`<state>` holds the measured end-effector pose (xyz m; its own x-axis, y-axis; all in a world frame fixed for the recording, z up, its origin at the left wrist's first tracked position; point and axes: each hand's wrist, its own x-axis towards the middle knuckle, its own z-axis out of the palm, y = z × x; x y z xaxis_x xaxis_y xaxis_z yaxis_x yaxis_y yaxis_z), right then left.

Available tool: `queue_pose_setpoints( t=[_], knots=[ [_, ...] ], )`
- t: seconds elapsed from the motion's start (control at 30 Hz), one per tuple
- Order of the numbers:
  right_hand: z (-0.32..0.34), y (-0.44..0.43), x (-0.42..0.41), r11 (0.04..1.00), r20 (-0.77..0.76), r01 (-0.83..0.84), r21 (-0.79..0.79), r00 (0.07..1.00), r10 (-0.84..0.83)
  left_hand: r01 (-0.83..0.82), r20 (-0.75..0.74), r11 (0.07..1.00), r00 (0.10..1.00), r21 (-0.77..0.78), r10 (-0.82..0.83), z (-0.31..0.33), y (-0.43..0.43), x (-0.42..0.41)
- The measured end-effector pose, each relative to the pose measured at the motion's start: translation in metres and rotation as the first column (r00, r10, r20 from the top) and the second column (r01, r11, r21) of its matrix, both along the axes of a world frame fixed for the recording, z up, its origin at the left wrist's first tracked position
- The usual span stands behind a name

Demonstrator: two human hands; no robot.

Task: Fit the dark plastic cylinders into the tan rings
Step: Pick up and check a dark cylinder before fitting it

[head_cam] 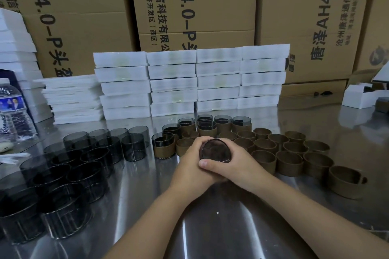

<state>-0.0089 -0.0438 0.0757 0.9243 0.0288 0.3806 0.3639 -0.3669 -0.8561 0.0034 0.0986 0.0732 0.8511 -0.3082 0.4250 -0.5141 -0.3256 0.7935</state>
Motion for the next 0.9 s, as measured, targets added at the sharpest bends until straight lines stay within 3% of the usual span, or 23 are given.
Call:
queue_pose_setpoints(
  t=[0.6, 0.9],
  knots=[
    [0.0013, -0.0013, -0.0009, 0.989, 0.023, 0.129, -0.066, 0.991, -0.128, -0.026, 0.149, 0.99, 0.989, 0.139, 0.005, -0.0033, -0.0027, 0.0],
    [0.0095, -0.0005, -0.0034, 0.994, 0.053, 0.091, 0.059, 0.994, -0.094, -0.003, 0.158, 1.0, 0.987, 0.028, -0.002, -0.0028, -0.0063, -0.0009]
  ],
)
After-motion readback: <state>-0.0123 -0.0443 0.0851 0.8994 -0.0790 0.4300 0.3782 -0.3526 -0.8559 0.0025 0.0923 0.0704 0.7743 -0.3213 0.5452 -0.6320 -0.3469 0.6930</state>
